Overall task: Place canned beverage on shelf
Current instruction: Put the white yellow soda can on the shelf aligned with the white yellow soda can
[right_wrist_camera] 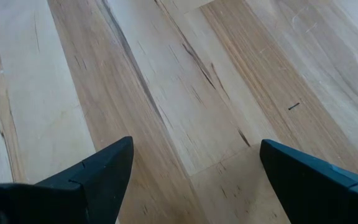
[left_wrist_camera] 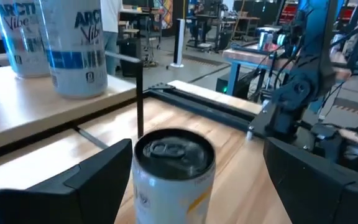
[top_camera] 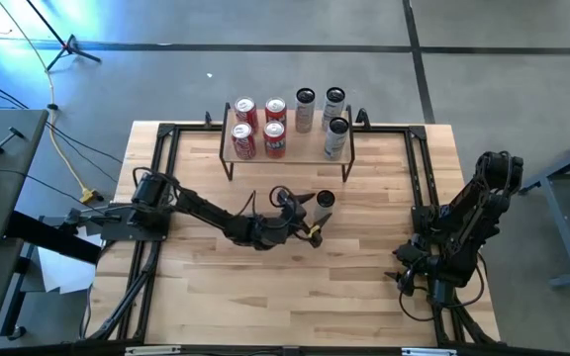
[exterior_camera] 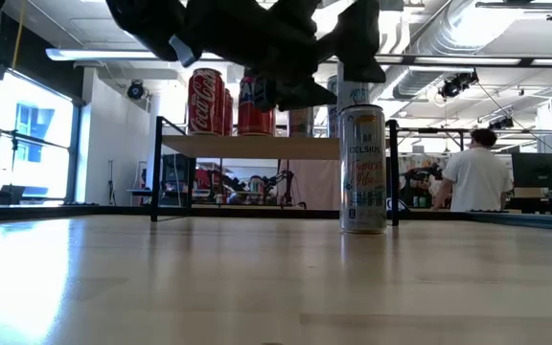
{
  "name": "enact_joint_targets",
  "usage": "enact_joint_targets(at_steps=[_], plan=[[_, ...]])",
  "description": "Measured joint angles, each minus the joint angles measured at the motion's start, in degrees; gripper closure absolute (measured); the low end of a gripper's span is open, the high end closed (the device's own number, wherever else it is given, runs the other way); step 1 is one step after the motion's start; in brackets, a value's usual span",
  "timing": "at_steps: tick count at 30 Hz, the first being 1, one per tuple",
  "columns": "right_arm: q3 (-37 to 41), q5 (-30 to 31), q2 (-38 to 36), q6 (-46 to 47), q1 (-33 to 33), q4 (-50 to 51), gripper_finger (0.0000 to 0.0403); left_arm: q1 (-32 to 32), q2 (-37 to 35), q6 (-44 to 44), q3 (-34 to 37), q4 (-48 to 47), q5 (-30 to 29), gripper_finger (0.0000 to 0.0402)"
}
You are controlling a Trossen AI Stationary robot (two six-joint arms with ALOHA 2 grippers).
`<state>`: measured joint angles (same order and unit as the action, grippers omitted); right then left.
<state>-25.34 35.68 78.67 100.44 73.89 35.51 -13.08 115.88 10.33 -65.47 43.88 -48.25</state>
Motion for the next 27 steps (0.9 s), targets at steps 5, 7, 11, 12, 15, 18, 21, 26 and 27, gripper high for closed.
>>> enact_joint_targets(at_steps=[5, 7, 11, 12, 15, 18, 21, 26, 27], plan=[[0.00, 0.04, 0.01, 0.00, 0.00, 0.00, 0.0064, 1.19, 0.97, 1.96, 0.04, -0.61, 0.53, 0.0064], [0.00, 0.05, 0.00, 0.00, 0.00, 0.02, 0.0064, 1.89, 0.85, 1.54, 0.04, -0.62, 1.16, 0.0064], [0.00, 0.05, 0.00, -0.01, 0.00, 0.00, 0.0064, 3.65, 0.87, 0.73, 0.04, -0.63, 2.45, 0.0064], [0.00, 0.05, 0.00, 0.00, 0.00, 0.00, 0.0064, 4.21, 0.87, 1.39, 0.04, -0.66, 3.79, 0.0064], [0.00, 0.05, 0.00, 0.00, 0.00, 0.00, 0.0064, 5.68, 0.87, 2.41, 0.04, -1.04, 7.92, 0.0064], [0.01, 0.05, 0.00, 0.00, -0.01, 0.00, 0.0064, 6.92, 0.87, 1.55, 0.02, -1.05, 9.87, 0.0064], [0.00, 0.05, 0.00, -0.01, 0.00, 0.00, 0.0064, 7.92, 0.87, 1.66, 0.02, -1.55, 11.79, 0.0064], [0.00, 0.05, 0.01, 0.00, 0.00, 0.00, 0.0064, 9.09, 0.89, 5.30, 0.02, -5.36, 15.81, 0.0064], [0.00, 0.05, 0.00, 0.00, 0.00, 0.00, 0.0064, 9.21, 0.89, 5.51, 0.02, -5.80, 16.01, 0.0064]])
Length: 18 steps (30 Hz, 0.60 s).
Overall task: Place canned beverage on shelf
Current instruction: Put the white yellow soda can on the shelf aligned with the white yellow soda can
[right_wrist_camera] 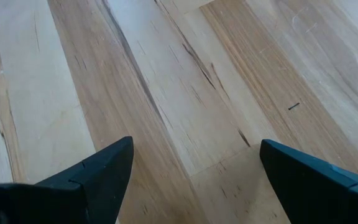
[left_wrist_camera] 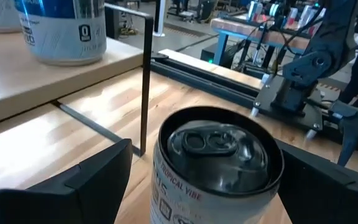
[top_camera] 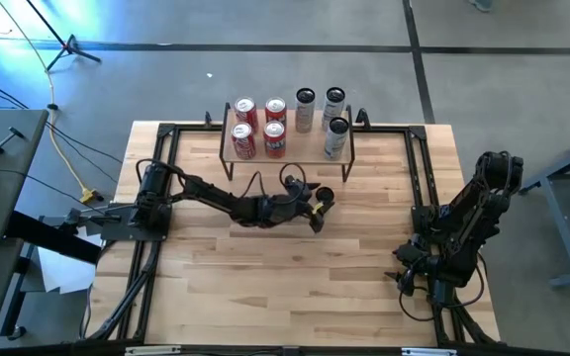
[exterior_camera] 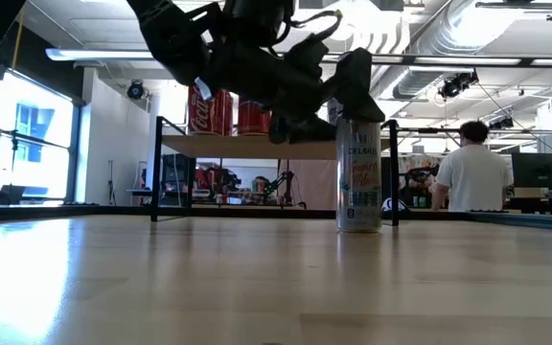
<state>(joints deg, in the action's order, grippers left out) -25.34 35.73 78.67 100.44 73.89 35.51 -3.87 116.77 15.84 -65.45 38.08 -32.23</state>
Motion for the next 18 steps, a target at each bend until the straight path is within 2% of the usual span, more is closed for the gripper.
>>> enact_joint_targets(at_steps=[11, 13, 18], plan=[[0.00, 0.02, 0.00, -0.01, 0.00, 0.00, 0.0064, 1.09, 0.02, 1.51, 0.00, -2.39, 3.81, 0.0071], [0.00, 0.02, 0.00, 0.00, 0.00, 0.00, 0.0064, 1.26, 0.02, 0.02, 0.00, -1.89, 6.11, 0.0086], [0.01, 0.02, 0.00, 0.00, 0.00, 0.00, 0.0064, 0.93, 0.07, -1.38, 0.00, -1.70, 7.38, 0.0145]])
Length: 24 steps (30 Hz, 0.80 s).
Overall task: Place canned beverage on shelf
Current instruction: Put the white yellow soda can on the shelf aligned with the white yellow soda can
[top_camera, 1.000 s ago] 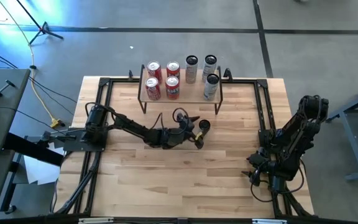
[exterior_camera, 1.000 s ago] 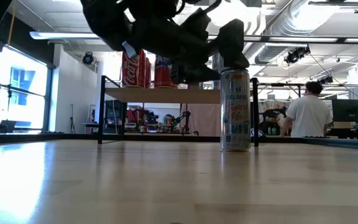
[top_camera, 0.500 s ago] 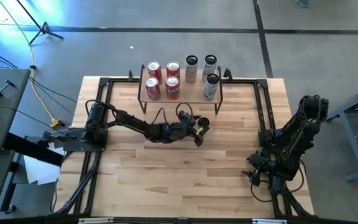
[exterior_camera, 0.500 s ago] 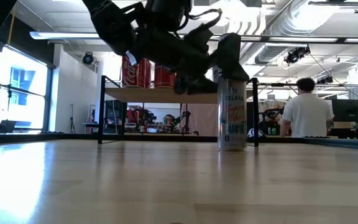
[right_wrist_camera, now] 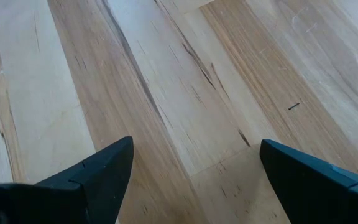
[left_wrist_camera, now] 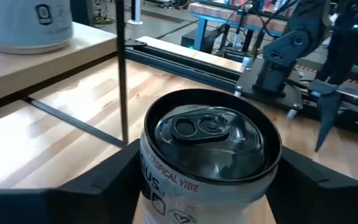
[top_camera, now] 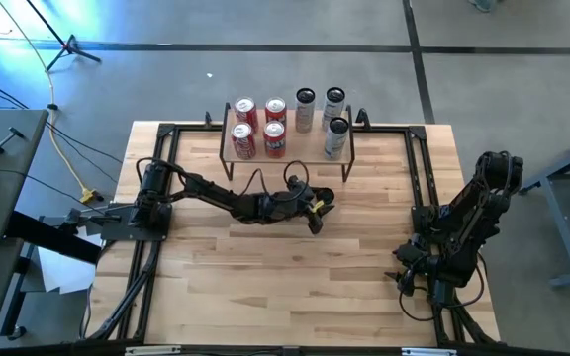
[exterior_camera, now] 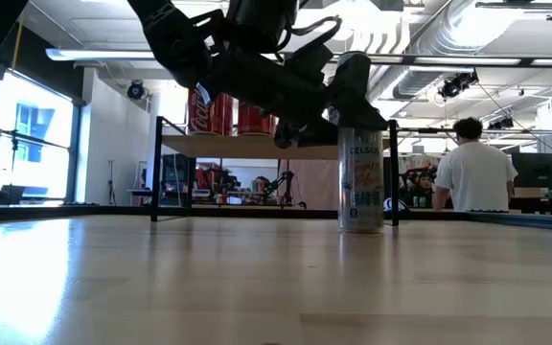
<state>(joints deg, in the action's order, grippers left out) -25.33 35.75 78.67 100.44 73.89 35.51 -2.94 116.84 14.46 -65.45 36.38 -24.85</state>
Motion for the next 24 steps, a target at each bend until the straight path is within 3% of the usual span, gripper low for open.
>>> enact_joint_targets(at_steps=[4, 16, 19, 24], plan=[[-0.01, 0.00, 0.00, -0.02, 0.00, 0.00, 0.0064, -0.51, 0.11, 0.48, 0.01, 1.08, 0.43, 0.0183], [-0.01, 0.00, 0.02, -0.02, 0.00, 0.00, 0.0064, -2.04, -1.02, 0.39, -0.83, 4.17, -2.73, 0.0186], [-0.01, 0.00, 0.01, 0.00, -0.01, 0.00, 0.0064, -2.12, -2.99, 0.42, -2.77, -1.04, -3.40, 0.0186], [-0.01, -0.17, 0.02, -0.02, 0.00, 0.06, 0.0064, -2.10, -7.91, 0.34, -7.25, -19.23, -4.14, 0.0186]])
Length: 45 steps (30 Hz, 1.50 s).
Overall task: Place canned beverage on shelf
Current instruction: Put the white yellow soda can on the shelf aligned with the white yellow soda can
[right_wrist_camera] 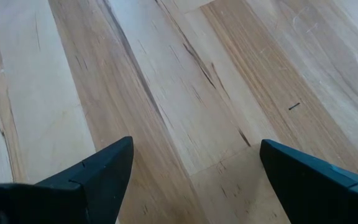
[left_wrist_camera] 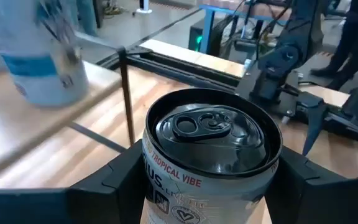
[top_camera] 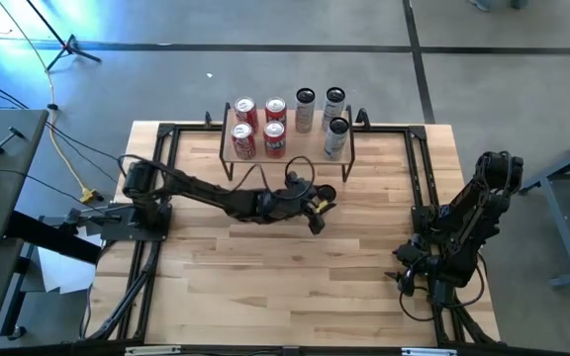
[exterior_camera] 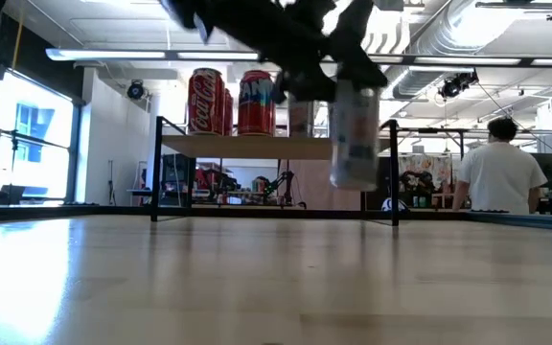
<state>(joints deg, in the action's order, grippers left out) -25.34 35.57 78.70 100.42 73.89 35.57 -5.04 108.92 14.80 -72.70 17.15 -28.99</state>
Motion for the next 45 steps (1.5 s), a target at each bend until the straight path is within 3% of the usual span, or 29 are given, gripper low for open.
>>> enact_joint_targets(at_steps=[4, 11, 33, 45], plan=[[0.00, -0.09, 0.00, 0.00, -0.02, -0.05, 0.0064, 0.11, -2.93, 0.01, -4.56, -8.99, -1.82, 0.0185], [0.00, -0.07, 0.00, 0.00, -0.02, -0.06, 0.0064, 0.30, -4.75, 0.03, -9.34, -14.75, -8.74, 0.0184], [0.00, -0.13, 0.00, 0.00, -0.01, -0.04, 0.0064, 4.70, -4.83, 4.60, -9.96, -13.38, -18.03, 0.0183], [0.00, -0.11, 0.00, 0.00, -0.02, -0.06, 0.0064, 5.06, -4.83, 0.81, -9.98, -10.48, -22.14, 0.0183]])
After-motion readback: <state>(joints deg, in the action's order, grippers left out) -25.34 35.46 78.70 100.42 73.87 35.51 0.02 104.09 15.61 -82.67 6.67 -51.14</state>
